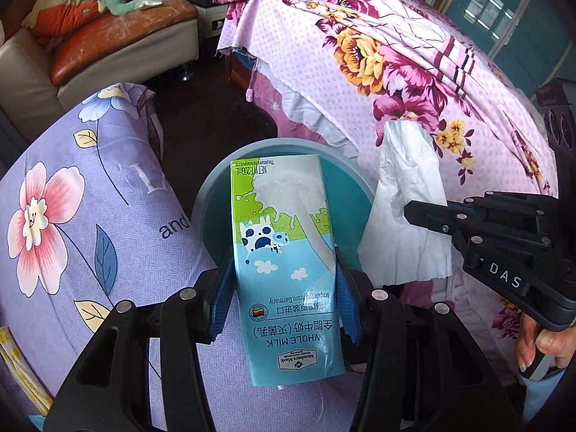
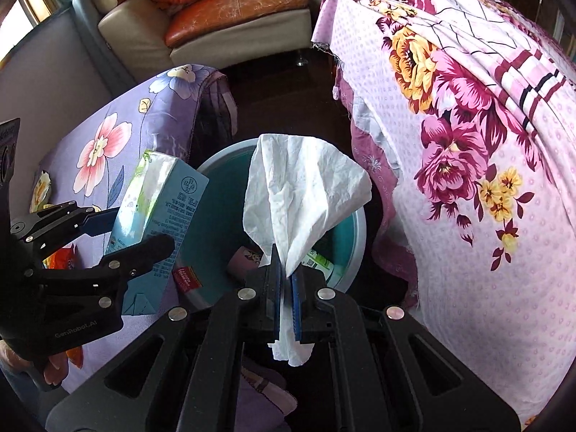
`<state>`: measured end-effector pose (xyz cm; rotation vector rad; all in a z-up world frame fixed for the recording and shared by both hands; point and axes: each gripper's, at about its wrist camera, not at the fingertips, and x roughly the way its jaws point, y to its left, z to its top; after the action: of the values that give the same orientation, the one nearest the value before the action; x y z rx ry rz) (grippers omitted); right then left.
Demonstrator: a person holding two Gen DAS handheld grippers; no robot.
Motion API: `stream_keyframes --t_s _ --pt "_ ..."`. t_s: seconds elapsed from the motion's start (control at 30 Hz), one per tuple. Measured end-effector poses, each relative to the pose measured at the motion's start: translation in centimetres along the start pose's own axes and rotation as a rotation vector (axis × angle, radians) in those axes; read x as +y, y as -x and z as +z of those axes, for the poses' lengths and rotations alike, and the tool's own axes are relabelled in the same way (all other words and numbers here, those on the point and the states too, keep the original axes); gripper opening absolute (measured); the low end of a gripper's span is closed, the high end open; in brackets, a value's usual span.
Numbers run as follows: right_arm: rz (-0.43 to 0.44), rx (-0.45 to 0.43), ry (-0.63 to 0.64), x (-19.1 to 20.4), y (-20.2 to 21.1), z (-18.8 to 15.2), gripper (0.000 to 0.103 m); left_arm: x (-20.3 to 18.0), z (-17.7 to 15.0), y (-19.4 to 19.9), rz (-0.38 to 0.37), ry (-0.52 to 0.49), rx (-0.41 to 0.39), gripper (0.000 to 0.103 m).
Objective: Collect trash
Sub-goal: 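Carry carton and tissue over the wastebasket and open both grippers to drop them, then move both grippers back over the wrappers on the table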
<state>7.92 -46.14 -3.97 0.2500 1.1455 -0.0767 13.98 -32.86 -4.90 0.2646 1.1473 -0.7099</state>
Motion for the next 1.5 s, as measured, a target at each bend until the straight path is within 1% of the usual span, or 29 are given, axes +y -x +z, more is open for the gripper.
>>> stream_keyframes --t_s 0.07,0.23,0.43,0.57,0.63,0.7,0.73,0.77,0.8,0.83,0.87,0.9,1.0,1.07,1.13,1.23,1.5 --pt "0.001 0.002 -0.004 -0.1 -0.3 0.3 0.005 0.0 0.3 -0.2 0.005 -0.001 -0.005 0.053" --pt "0.001 0.009 -0.002 -0.1 -0.7 0.7 0.005 0.3 0.5 0.2 0.035 0.0 -0.032 0.081" --pt "-0.003 0.019 0.005 0.1 -1.2 1.1 0.005 1.2 0.4 0.8 0.082 0.009 -0.054 0.087" --pt "-0.009 0.031 0.016 0.6 -1.7 1.3 0.005 2.0 0.1 1.1 0.079 0.028 -0.06 0.089" --pt "-0.011 0.039 0.019 0.9 -1.9 1.3 0.008 2.3 -0.1 1.0 0.083 0.031 -0.056 0.089" --pt "-0.01 0.043 0.022 1.3 -2.1 1.4 0.009 2.5 -0.4 1.1 0.08 0.033 -0.054 0.089" --pt "-0.009 0.045 0.022 1.5 -2.1 1.4 0.012 2.7 -0.5 1.2 0.08 0.036 -0.055 0.089" --pt "-0.009 0.047 0.023 1.6 -2.1 1.4 0.021 2.9 -0.6 1.2 0.078 0.039 -0.056 0.089" --pt "-0.012 0.046 0.025 1.7 -2.1 1.4 0.027 3.1 -0.8 1.4 0.077 0.043 -0.057 0.089" --pt "-0.016 0.042 0.027 1.9 -2.1 1.4 0.039 3.2 -0.9 1.5 0.075 0.045 -0.058 0.089" --pt "-0.022 0.034 0.031 2.1 -1.9 1.4 0.046 3.4 -1.1 1.6 0.075 0.047 -0.058 0.089" --pt "-0.026 0.029 0.034 2.3 -1.7 1.4 0.048 3.6 -1.2 1.8 0.076 0.05 -0.06 0.089" --pt "-0.032 0.025 0.031 2.6 -1.4 1.5 0.057 4.2 -1.8 2.3 0.073 0.063 -0.062 0.091" --pt "-0.037 0.021 0.031 3.0 -1.0 1.5 0.068 4.6 -2.3 2.7 0.07 0.075 -0.064 0.091" --pt "-0.038 0.016 0.032 3.3 -0.6 1.3 0.072 5.1 -2.8 3.3 0.069 0.086 -0.07 0.092" --pt "-0.039 0.019 0.036 4.1 -0.1 1.0 0.075 5.8 -3.7 4.1 0.067 0.103 -0.075 0.092" --pt "-0.038 0.012 0.074 7.4 1.6 -0.1 0.076 7.7 -6.4 7.2 0.074 0.143 -0.102 0.093"
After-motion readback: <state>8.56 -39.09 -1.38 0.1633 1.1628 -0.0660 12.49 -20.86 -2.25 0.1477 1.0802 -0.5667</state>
